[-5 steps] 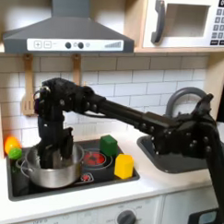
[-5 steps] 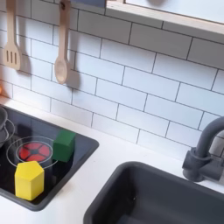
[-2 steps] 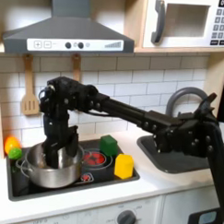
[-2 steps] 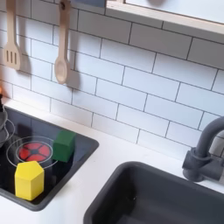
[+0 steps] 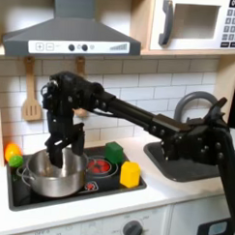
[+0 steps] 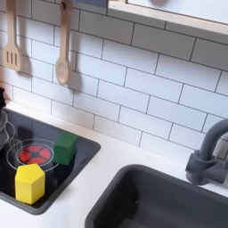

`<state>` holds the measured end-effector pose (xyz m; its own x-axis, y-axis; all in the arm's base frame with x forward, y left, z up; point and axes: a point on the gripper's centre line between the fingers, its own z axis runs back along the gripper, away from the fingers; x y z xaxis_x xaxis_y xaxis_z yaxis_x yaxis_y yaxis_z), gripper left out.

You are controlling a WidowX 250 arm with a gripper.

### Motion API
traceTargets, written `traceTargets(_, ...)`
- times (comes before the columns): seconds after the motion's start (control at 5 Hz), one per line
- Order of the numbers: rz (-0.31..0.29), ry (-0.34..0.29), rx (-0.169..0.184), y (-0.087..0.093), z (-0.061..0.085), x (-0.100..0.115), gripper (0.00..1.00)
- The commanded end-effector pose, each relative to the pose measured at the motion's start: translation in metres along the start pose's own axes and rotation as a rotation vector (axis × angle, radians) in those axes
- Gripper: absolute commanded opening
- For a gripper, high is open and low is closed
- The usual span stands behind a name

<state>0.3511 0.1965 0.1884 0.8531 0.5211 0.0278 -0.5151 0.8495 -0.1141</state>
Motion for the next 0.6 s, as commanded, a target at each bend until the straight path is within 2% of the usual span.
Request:
traceTargets(0.0, -0.033, -0.002, -0.022, -0.006, 0.016, -0.005, 1.00)
traceTargets(0.2, -0.066, 0.005, -0.026, -0.012, 0.022, -0.012, 1.00)
traceTargets(0.4, -0.117, -0.013, -0.047, -0.024, 0.038, -0.024, 1.00)
